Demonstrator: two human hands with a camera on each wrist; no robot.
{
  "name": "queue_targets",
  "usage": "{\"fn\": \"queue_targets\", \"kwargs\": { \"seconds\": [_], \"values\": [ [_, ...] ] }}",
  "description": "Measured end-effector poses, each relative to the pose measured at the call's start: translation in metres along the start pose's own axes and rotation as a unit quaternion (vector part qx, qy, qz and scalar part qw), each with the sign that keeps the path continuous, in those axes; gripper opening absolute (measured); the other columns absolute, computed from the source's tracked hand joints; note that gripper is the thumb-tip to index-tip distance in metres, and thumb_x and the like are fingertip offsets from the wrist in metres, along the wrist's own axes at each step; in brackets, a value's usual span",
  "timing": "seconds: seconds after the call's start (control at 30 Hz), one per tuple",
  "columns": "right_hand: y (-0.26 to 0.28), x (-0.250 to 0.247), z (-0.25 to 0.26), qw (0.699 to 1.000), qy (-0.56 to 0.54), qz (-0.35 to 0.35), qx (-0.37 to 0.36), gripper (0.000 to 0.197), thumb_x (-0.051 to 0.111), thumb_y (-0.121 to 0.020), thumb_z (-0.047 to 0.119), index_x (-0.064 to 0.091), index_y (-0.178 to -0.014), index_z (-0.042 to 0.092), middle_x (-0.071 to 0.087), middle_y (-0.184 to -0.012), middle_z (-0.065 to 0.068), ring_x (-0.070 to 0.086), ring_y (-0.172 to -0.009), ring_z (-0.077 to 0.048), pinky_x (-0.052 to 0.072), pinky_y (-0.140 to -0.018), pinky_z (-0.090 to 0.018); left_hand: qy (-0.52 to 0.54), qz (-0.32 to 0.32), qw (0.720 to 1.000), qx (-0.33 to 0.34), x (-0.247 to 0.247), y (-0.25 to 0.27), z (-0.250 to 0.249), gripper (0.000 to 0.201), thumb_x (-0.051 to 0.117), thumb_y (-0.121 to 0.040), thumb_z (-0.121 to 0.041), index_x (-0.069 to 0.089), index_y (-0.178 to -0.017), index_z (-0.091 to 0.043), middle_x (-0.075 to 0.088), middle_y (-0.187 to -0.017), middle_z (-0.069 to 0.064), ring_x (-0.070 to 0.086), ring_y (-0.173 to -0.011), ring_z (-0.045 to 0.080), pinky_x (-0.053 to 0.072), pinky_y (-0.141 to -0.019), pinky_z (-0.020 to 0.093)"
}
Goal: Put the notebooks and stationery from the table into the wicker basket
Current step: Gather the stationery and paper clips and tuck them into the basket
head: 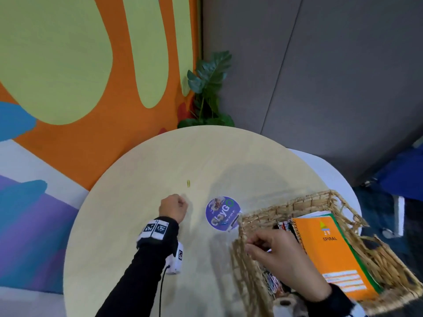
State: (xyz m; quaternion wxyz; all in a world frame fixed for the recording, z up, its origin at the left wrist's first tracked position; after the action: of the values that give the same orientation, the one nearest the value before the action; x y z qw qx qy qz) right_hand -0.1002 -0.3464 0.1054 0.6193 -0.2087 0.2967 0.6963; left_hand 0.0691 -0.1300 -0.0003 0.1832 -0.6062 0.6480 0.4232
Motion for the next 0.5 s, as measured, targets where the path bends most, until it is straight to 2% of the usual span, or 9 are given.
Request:
{"fn": "queue_targets", "kwargs": {
  "seconds": [0.07,0.13,0.2,0.27,0.33,0.37,0.4,0.43,0.5],
  "values": [
    [-0.023,0.017,0.007,1.000,0.008,0.021,-0.011,0.017,0.066,-0.080,0.022,0.065,-0.064,0.027,0.066,-0.061,0.007,0.056,-0.058,-0.002,0.045,-0.060,-0.021,-0.010,0.007,0.999,-0.037,0.004,-0.016,0.014,0.020,0.055,-0.087,-0.019,0.070,-0.090,-0.007,0.072,-0.100,0.014,0.064,-0.102,0.033,0.050,-0.084,0.033],
    [-0.047,0.029,0.012,0.999,0.026,0.037,-0.013,0.012,0.064,-0.080,0.021,0.069,-0.069,0.021,0.061,-0.055,0.011,0.052,-0.055,0.000,0.040,-0.058,-0.016,-0.013,0.029,0.998,-0.060,0.012,-0.028,0.020,0.023,0.059,-0.086,-0.023,0.074,-0.085,-0.005,0.071,-0.088,0.013,0.067,-0.095,0.032,0.050,-0.075,0.030],
    [-0.074,0.036,0.018,0.997,0.062,0.053,-0.011,0.013,0.062,-0.081,0.022,0.068,-0.070,0.018,0.052,-0.051,0.013,0.048,-0.053,-0.001,0.037,-0.057,-0.018,-0.009,0.045,0.996,-0.082,0.021,-0.038,0.022,0.027,0.062,-0.082,-0.029,0.076,-0.078,-0.007,0.067,-0.074,0.009,0.070,-0.086,0.030,0.047,-0.066,0.025],
    [-0.101,0.040,0.022,0.994,0.088,0.069,0.004,0.018,0.060,-0.082,0.023,0.064,-0.065,0.016,0.053,-0.053,0.009,0.046,-0.055,-0.004,0.035,-0.056,-0.020,-0.003,0.049,0.994,-0.097,0.029,-0.046,0.023,0.026,0.065,-0.077,-0.032,0.076,-0.079,-0.008,0.071,-0.078,0.008,0.070,-0.083,0.029,0.048,-0.065,0.024],
    [-0.128,0.043,0.028,0.991,0.106,0.081,0.015,0.028,0.059,-0.082,0.019,0.056,-0.054,0.022,0.056,-0.051,0.017,0.045,-0.052,-0.003,0.030,-0.051,-0.014,0.006,0.048,0.993,-0.109,0.035,-0.054,0.026,0.027,0.066,-0.073,-0.032,0.075,-0.081,-0.008,0.074,-0.085,0.010,0.071,-0.083,0.029,0.052,-0.067,0.026],
    [-0.141,0.045,0.030,0.990,0.113,0.085,0.015,0.028,0.059,-0.082,0.018,0.058,-0.055,0.023,0.058,-0.051,0.019,0.046,-0.052,-0.003,0.031,-0.052,-0.014,0.007,0.045,0.993,-0.107,0.036,-0.057,0.027,0.027,0.066,-0.072,-0.031,0.075,-0.082,-0.008,0.075,-0.087,0.011,0.071,-0.082,0.030,0.052,-0.068,0.026],
    [-0.154,0.048,0.031,0.989,0.116,0.090,0.015,0.021,0.059,-0.082,0.018,0.066,-0.062,0.021,0.063,-0.057,0.016,0.048,-0.056,-0.003,0.035,-0.056,-0.017,0.007,0.043,0.993,-0.106,0.036,-0.060,0.028,0.027,0.066,-0.072,-0.030,0.074,-0.082,-0.007,0.075,-0.088,0.013,0.070,-0.083,0.031,0.053,-0.069,0.027],
    [-0.167,0.051,0.033,0.988,0.121,0.094,0.015,0.016,0.059,-0.082,0.017,0.071,-0.072,0.016,0.070,-0.067,0.008,0.054,-0.062,-0.009,0.040,-0.060,-0.022,0.009,0.041,0.993,-0.107,0.036,-0.061,0.029,0.027,0.065,-0.073,-0.029,0.074,-0.083,-0.005,0.075,-0.089,0.014,0.070,-0.084,0.033,0.053,-0.070,0.029],
    [-0.197,0.061,0.034,0.987,0.124,0.097,0.023,0.017,0.058,-0.083,0.016,0.074,-0.082,0.008,0.075,-0.081,-0.007,0.063,-0.073,-0.020,0.047,-0.068,-0.025,0.011,0.040,0.993,-0.110,0.034,-0.061,0.029,0.027,0.066,-0.076,-0.027,0.072,-0.085,-0.003,0.074,-0.091,0.016,0.069,-0.088,0.035,0.054,-0.073,0.031]
  ]
}}
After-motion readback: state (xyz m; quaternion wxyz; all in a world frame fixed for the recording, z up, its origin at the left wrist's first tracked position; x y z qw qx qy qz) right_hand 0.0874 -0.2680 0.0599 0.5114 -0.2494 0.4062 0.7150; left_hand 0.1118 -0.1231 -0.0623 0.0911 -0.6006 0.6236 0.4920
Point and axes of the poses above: each hand's wrist, its own y-axis away from the middle knuckle, its own x-axis out of the palm, z = x × y, the point moved 2 cm from there along -y, towards the middle knuckle
